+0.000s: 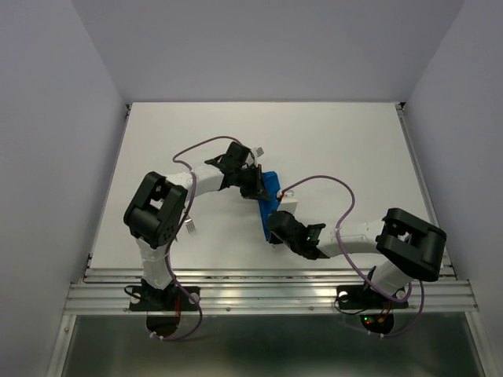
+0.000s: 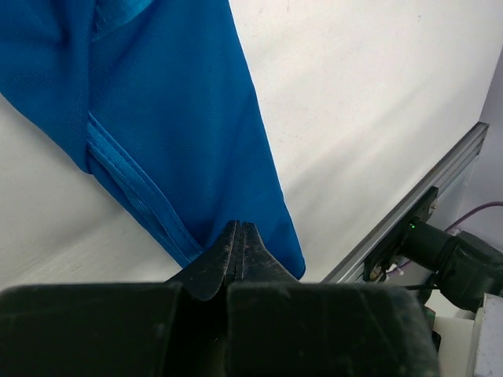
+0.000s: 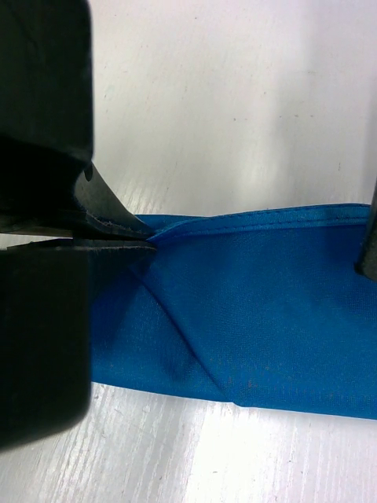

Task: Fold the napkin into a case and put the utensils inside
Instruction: Smooth out the smaller rectangle-folded napkin at the center of the board.

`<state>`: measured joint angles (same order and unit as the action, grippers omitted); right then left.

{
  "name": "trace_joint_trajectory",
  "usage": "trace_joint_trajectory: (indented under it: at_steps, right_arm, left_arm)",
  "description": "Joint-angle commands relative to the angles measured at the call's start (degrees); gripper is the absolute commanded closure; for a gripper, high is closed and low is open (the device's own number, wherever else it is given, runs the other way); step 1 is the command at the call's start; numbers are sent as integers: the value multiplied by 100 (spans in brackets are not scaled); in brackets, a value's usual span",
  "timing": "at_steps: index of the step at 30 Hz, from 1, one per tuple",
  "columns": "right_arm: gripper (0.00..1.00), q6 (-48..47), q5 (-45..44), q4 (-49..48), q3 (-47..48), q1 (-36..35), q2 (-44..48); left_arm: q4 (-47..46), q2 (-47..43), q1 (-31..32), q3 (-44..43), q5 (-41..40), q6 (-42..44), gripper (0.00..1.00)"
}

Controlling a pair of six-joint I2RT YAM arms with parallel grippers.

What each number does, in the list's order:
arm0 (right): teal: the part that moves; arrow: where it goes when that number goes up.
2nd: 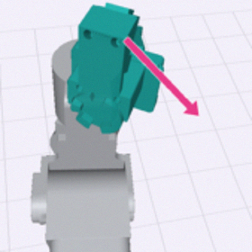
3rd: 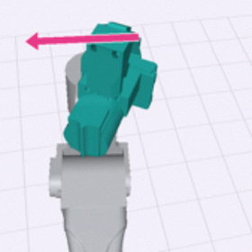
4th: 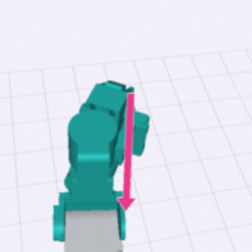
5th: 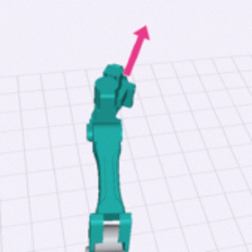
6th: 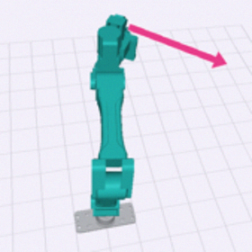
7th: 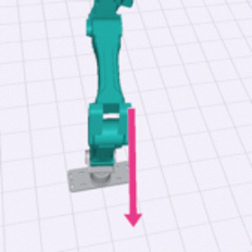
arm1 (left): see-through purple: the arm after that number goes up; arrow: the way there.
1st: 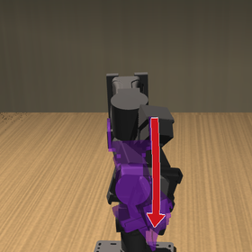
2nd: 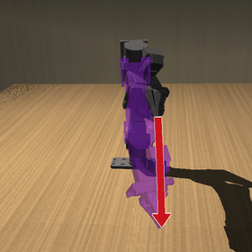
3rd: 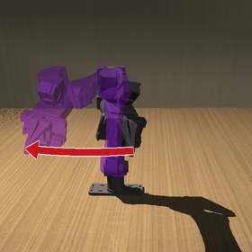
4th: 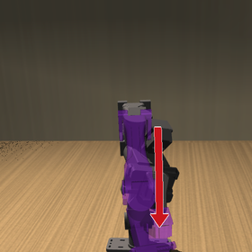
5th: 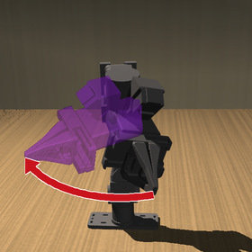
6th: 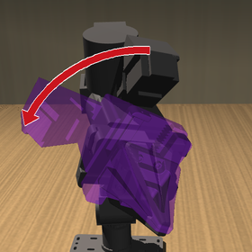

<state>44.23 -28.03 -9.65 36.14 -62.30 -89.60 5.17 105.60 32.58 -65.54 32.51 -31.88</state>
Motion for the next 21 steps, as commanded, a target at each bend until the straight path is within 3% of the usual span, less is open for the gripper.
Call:
trace_joint_trajectory:
  at_steps: [1, 15, 21]
  right_arm:
    - [97, -72, 70, 7, -28, -45, 4]
    - [97, -37, 87, 16, -63, -45, 127]
    - [97, 7, 105, 16, -81, -45, 136]
  left_arm:
    - [352, 153, 29, -380, -306, 252, 100]
    - [898, 1102, 38, -1514, -1115, 358, 100]
    - [1108, 1033, 99, -1822, -1563, 419, 100]
